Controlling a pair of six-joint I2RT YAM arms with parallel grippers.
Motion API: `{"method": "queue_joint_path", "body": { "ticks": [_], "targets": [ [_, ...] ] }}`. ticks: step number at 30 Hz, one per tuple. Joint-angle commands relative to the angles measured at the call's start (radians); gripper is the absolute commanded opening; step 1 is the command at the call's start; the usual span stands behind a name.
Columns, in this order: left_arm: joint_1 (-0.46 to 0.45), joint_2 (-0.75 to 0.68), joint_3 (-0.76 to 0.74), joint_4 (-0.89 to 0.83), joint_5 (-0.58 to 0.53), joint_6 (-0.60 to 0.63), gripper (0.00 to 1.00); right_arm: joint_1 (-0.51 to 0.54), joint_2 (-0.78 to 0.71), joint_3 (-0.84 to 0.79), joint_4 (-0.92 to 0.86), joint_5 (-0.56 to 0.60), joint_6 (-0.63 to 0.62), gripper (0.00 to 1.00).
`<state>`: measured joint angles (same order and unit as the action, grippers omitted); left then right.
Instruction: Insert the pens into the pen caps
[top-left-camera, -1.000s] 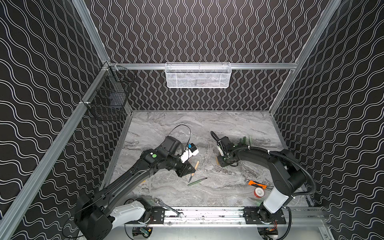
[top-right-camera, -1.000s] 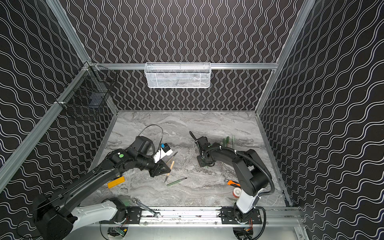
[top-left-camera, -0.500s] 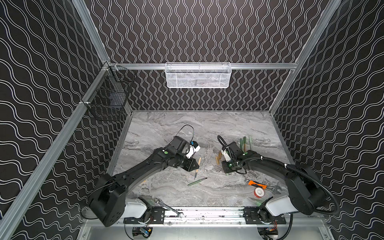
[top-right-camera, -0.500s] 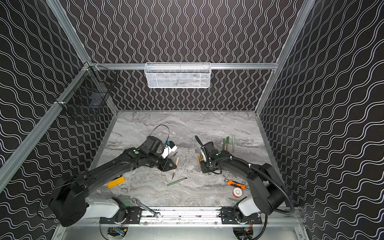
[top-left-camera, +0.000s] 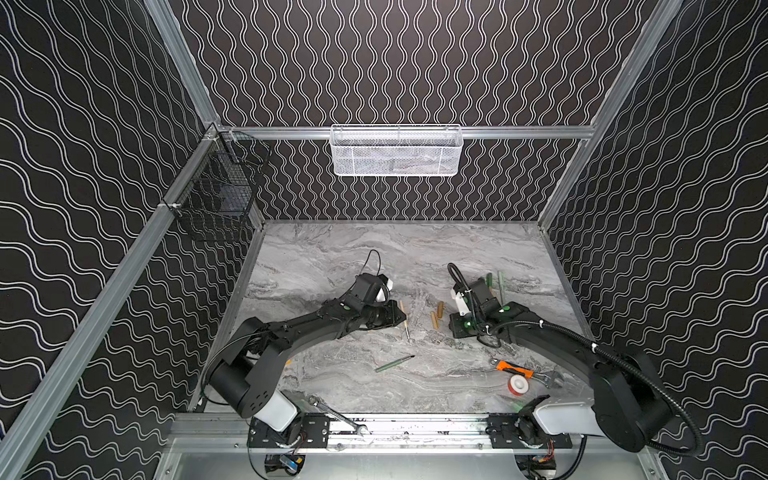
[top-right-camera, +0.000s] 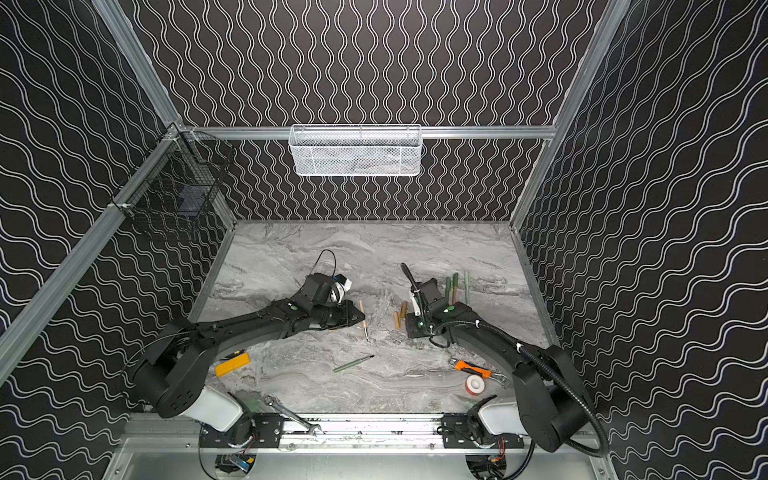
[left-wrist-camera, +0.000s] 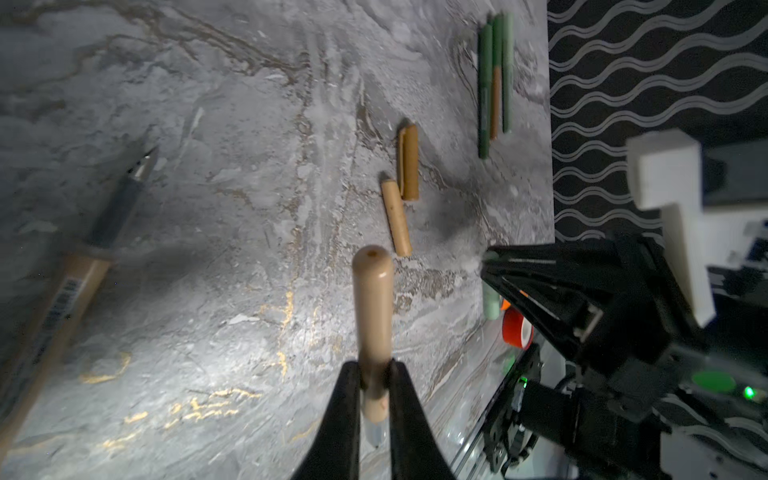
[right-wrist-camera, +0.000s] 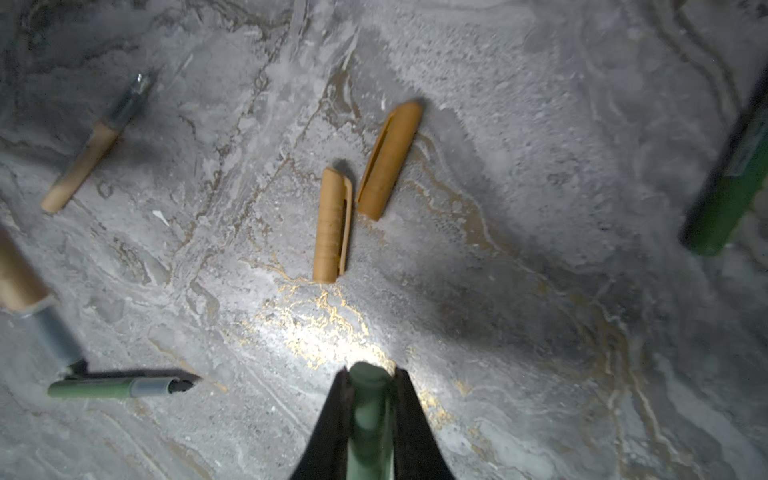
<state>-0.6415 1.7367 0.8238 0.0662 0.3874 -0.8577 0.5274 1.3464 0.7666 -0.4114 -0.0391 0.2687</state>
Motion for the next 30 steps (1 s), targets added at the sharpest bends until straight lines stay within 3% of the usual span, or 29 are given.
{"method": "queue_joint_path", "body": {
  "ticks": [1, 6, 12, 18, 28, 30],
  "targets": [
    [-0.005, 0.033, -0.007, 0.157, -0.08, -0.19, 0.15, -0.004, -0.016, 0.007, 0.024, -0.013, -0.005, 0.14],
    [-0.016, 0.115, -0.052, 0.387, -0.095, -0.392, 0.15, -0.005, -0.035, -0.011, 0.041, -0.044, -0.005, 0.14],
    [-0.072, 0.222, -0.005, 0.449, -0.083, -0.5, 0.16, -0.005, -0.039, -0.041, 0.063, -0.064, -0.001, 0.14],
    [-0.145, 0.164, -0.021, 0.347, -0.192, -0.526, 0.16, -0.011, -0.045, -0.055, 0.072, -0.062, -0.009, 0.14],
    [-0.218, 0.098, -0.061, 0.272, -0.263, -0.565, 0.21, -0.023, -0.056, -0.068, 0.08, -0.061, -0.006, 0.14],
    [-0.219, 0.076, -0.068, 0.241, -0.273, -0.56, 0.28, -0.024, -0.057, -0.07, 0.077, -0.059, -0.007, 0.14]
  ]
}}
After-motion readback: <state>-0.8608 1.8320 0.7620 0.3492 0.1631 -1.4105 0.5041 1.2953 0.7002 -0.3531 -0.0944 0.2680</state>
